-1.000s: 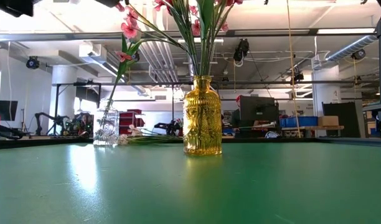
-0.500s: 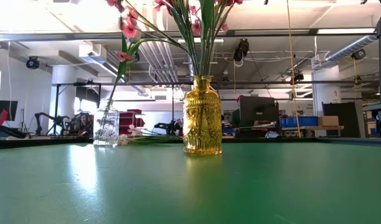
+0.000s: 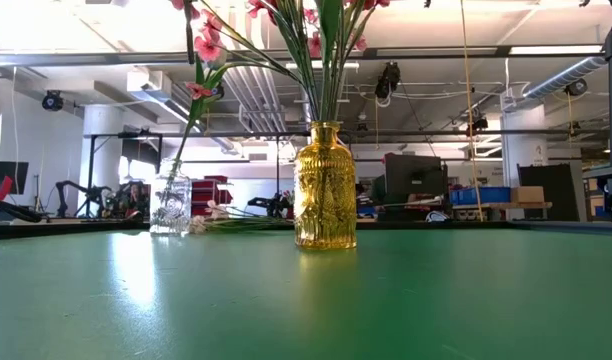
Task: Sort flowers into vase by color
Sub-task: Adjust the white flowers in the transparent vase
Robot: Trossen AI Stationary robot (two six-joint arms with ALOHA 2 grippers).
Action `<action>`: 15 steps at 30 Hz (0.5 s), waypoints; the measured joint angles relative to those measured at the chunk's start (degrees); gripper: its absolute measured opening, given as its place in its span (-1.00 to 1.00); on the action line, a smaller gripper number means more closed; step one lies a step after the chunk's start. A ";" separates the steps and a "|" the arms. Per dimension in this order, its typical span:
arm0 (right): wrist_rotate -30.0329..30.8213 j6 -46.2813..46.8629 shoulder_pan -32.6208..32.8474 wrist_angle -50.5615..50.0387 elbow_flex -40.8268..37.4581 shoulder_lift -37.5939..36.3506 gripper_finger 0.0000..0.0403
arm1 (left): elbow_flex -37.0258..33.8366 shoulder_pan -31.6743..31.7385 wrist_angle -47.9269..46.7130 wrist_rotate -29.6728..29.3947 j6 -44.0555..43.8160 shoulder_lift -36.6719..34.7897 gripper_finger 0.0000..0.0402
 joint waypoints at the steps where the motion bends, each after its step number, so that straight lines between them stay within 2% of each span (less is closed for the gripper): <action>1: 1.21 -0.45 0.00 -0.03 0.05 0.10 -0.91 | 0.86 0.09 -0.01 -0.18 0.38 0.83 0.66; 8: 2.37 -2.30 0.01 -1.37 0.04 0.21 -0.91 | 3.34 0.05 -0.17 -5.38 3.85 2.76 0.29; 12: 2.41 -2.32 0.00 -2.37 0.04 0.21 -0.91 | 3.04 0.14 -0.22 -5.38 3.53 1.71 -0.08; 15: 4.57 -1.19 0.00 -2.31 0.04 0.21 -0.90 | 3.00 0.18 -0.46 -5.78 3.49 1.36 -0.42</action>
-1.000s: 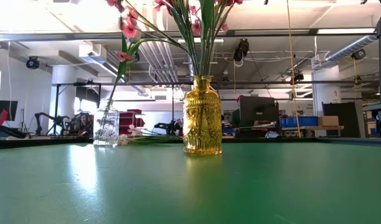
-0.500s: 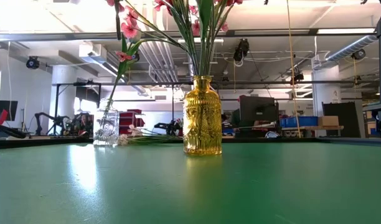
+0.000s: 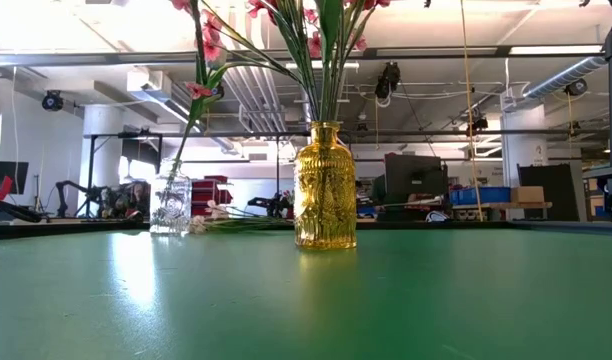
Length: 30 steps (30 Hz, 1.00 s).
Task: Sort flowers into vase by color
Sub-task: Adjust the white flowers in the transparent vase
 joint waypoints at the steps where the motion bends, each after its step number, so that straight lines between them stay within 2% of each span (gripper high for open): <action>1: 0.38 0.21 0.00 -0.02 0.00 0.00 -0.89 | 0.00 0.00 -0.28 -0.42 -0.03 -0.02 -0.54; 4: 0.55 0.30 -0.02 -0.04 0.00 0.00 -0.79 | -0.12 0.00 -0.55 -0.97 -0.05 -0.05 -0.86; 6: 0.60 0.90 -0.04 -0.02 0.00 0.00 -0.69 | -0.13 0.00 -0.68 -0.98 -0.05 0.02 -0.95; 11: 0.56 1.86 -0.12 -0.88 0.00 -0.02 -0.37 | -0.15 0.02 -0.77 -1.09 0.03 -0.26 -0.94; 18: 0.65 3.35 -0.22 -5.50 0.00 -2.51 0.04 | -0.20 0.00 -4.55 -4.96 1.00 -4.10 -0.98; 24: 0.82 3.24 -0.24 -9.98 0.00 -6.16 0.25 | -0.17 -0.02 -12.24 -4.91 0.99 -13.58 -0.99; 30: 0.35 3.39 -0.13 -13.29 0.01 -7.65 0.36 | -0.17 0.00 -21.69 -5.60 1.01 -24.80 -0.99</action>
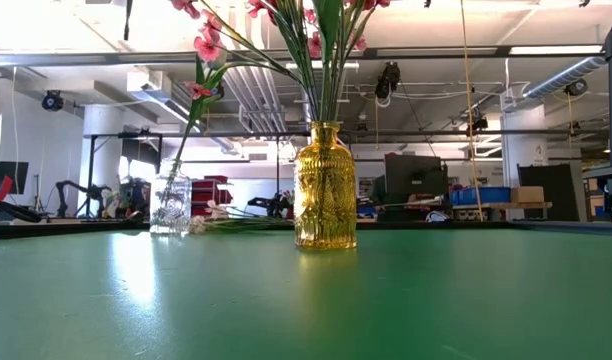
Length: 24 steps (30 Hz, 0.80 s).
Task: Sort flowers into vase by color
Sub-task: Adjust the white flowers in the transparent vase
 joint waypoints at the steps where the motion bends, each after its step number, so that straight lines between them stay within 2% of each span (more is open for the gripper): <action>1: 0.00 0.00 -0.02 -0.91 0.00 -0.31 0.37 | -0.02 0.00 -1.37 -0.83 0.49 -1.60 -0.99; 6: 0.07 -0.02 -0.17 -4.71 -0.01 -2.21 0.40 | -0.02 0.09 -3.76 -7.87 7.01 -9.24 -0.99; 11: 0.04 0.00 -0.17 -9.89 -0.01 -4.55 0.40 | -0.02 2.02 -3.97 -8.43 15.17 -16.67 -0.99; 15: 0.06 -0.91 -0.19 -15.44 -0.01 -7.26 0.38 | -0.45 6.75 -7.74 -8.32 16.46 -21.52 -0.99; 17: 0.07 -1.72 -0.26 -17.89 -0.01 -8.31 0.37 | -1.49 9.87 -9.79 -7.03 15.02 -23.84 -0.99; 19: 0.06 -2.63 -0.29 -20.23 -0.01 -9.74 0.37 | -3.05 13.75 -11.57 -3.24 12.64 -25.94 -0.99; 24: 0.05 -4.10 -0.95 -20.07 -0.01 -13.76 0.38 | -5.65 24.01 -17.69 4.62 6.17 -29.77 -0.99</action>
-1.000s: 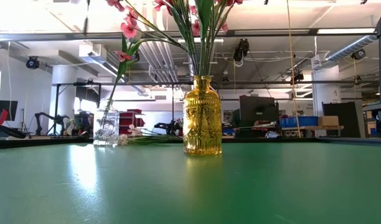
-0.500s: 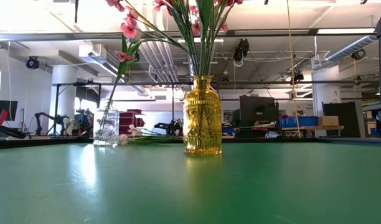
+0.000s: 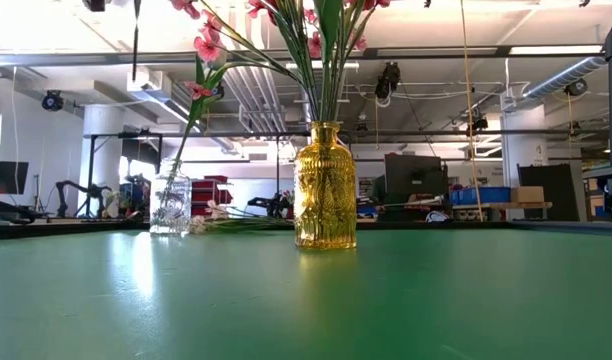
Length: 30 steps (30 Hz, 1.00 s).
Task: Sort flowers into vase by color
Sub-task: Adjust the white flowers in the transparent vase
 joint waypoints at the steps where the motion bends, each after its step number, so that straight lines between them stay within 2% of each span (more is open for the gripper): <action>1: 0.04 -0.43 -0.17 -0.01 0.00 -0.72 0.38 | -0.35 2.25 -1.29 1.94 -1.21 -0.33 -0.99; 8: 0.11 -2.92 -3.64 -0.73 0.00 -4.74 0.34 | -2.98 16.69 -2.56 11.48 -6.21 -0.53 -0.99; 16: 0.10 -5.51 -10.54 -4.17 0.00 -5.86 0.33 | -6.23 35.92 0.32 26.91 -13.72 2.80 -0.99; 19: 0.10 -6.23 -13.87 -5.65 0.00 -5.73 0.31 | -7.76 42.73 3.26 35.63 -15.90 4.17 -0.99; 21: 0.11 -6.58 -16.16 -6.77 0.00 -5.72 0.30 | -8.26 46.73 6.00 38.65 -17.20 5.23 -0.99; 27: 0.01 -6.57 -22.14 -7.05 0.00 -5.73 0.32 | -10.18 54.85 11.73 49.32 -23.63 9.19 -0.99; 30: -0.03 -6.05 -23.87 -7.12 -0.09 -5.71 0.32 | -12.86 55.88 15.19 50.55 -25.13 10.61 -0.99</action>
